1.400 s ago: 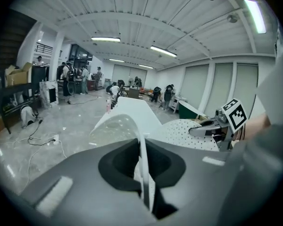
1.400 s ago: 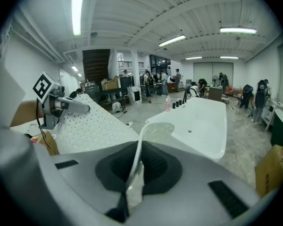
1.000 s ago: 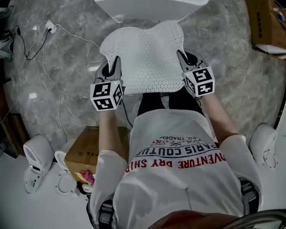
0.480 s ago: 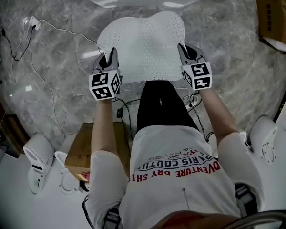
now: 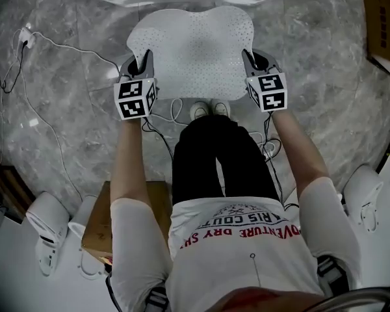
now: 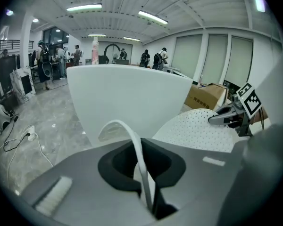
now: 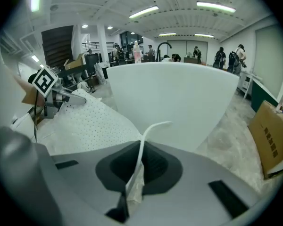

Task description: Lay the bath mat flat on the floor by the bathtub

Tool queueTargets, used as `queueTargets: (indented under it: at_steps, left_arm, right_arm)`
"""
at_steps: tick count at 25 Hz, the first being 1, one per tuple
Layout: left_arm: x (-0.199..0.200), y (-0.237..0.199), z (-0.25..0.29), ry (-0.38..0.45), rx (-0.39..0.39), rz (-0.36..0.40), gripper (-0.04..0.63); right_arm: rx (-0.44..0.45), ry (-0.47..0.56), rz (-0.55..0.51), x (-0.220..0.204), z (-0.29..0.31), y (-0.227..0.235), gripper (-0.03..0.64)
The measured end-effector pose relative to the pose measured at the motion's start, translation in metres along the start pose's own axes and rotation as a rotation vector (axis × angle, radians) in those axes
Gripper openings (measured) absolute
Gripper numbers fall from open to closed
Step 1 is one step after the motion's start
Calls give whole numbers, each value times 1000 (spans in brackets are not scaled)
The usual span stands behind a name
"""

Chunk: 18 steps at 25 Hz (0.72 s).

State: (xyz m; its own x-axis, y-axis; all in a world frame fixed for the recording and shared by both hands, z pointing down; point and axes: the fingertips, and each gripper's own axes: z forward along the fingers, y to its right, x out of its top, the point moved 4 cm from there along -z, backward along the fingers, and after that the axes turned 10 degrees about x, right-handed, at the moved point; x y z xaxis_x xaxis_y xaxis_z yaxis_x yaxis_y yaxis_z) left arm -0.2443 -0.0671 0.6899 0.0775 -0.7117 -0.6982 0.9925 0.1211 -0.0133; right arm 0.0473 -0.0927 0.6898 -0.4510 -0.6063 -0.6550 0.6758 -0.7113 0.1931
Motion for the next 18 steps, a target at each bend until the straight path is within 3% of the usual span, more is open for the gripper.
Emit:
queueTargets:
  at_steps: [4,8,12,15,18]
  left_arm:
    - [-33,-6,59,40,-1,10,18]
    - [-63,-23,111,86,6,84,18]
    - [-99,-39,163,84,9,102,18]
    - [-139,-51,203,2,42,85,18]
    - [-184,-63,237,-120,114,26,18]
  right_arm:
    - [-13,27,-27,-35,49,26,12]
    - [-40,61,-17,-76,98,52,12]
    - [-56,55,-10,-118,146,76,12]
    - [-38,-4,-4,-148,180,87,12]
    - [-40,-134,8,-180,203,97,12]
